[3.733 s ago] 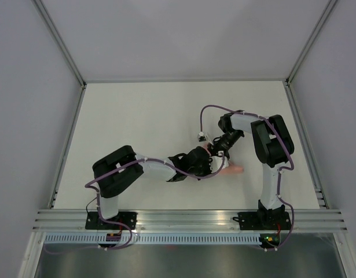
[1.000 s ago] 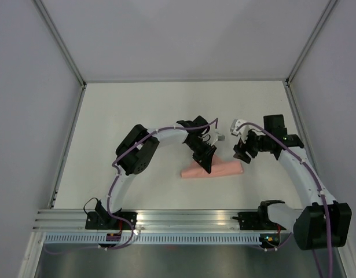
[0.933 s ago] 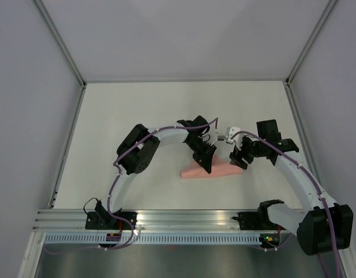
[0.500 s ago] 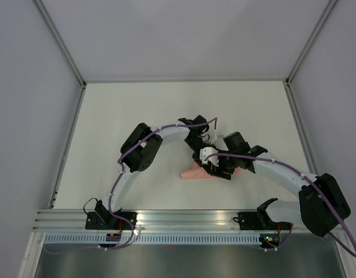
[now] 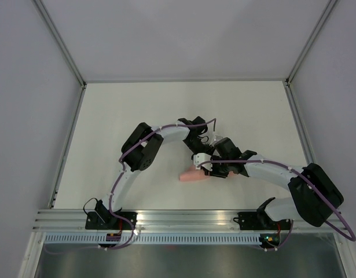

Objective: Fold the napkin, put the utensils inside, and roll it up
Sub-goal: Roll the napkin with the utensil

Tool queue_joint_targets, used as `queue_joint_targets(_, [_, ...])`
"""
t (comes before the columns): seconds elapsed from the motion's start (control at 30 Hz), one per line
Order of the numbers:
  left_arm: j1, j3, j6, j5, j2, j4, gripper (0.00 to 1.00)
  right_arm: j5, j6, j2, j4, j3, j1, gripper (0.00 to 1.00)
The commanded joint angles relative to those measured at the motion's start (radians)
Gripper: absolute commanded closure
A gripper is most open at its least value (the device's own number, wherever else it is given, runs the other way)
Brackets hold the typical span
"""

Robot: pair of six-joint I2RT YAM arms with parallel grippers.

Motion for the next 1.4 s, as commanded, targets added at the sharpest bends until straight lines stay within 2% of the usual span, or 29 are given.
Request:
queue_joint_targets(0.0, [0.005,-0.038,0.011,-0.116,0.002,0.016,0.53,0.028,0.002,0.019,0.035,-0.008,0.000,0.62])
queue_joint_targets(0.07, [0.016,-0.050,-0.020,-0.113,-0.033,0.054,0.47,0.019,-0.001,0.020,0.021,-0.008,0.000,0.68])
queue_joint_targets(0.13, [0.031,-0.056,-0.049,-0.112,-0.056,0.080,0.46,0.003,-0.004,0.019,0.004,-0.002,-0.001,0.74])
queue_joint_targets(0.23, [0.057,-0.070,-0.102,-0.102,-0.101,0.125,0.46,-0.032,-0.010,0.025,-0.031,0.016,-0.009,0.78])
queue_joint_targets(0.47, [0.125,-0.131,-0.210,-0.102,-0.223,0.257,0.45,-0.154,-0.064,0.095,-0.163,0.100,-0.070,0.79])
queue_joint_targets(0.63, [0.186,-0.205,-0.308,-0.173,-0.337,0.375,0.46,-0.247,-0.154,0.181,-0.321,0.203,-0.130,0.79])
queue_joint_targets(0.87, [0.261,-0.470,-0.403,-0.372,-0.614,0.646,0.48,-0.380,-0.340,0.436,-0.667,0.427,-0.225,0.80])
queue_joint_targets(0.97, [0.265,-0.599,-0.414,-0.498,-0.738,0.764,0.48,-0.402,-0.395,0.542,-0.756,0.510,-0.261,0.79])
queue_joint_targets(1.07, [0.266,-0.732,-0.434,-0.559,-0.823,0.870,0.49,-0.423,-0.445,0.634,-0.838,0.582,-0.287,0.79])
queue_joint_targets(1.2, [0.251,-0.909,-0.433,-0.630,-0.990,1.089,0.49,-0.437,-0.475,0.726,-0.906,0.668,-0.296,0.79])
queue_joint_targets(1.33, [0.193,-1.048,-0.336,-0.699,-1.078,1.168,0.46,-0.440,-0.476,0.784,-0.930,0.706,-0.299,0.79])
queue_joint_targets(1.37, [0.142,-1.059,-0.302,-0.745,-1.089,1.173,0.46,-0.443,-0.478,0.793,-0.942,0.715,-0.300,0.79])
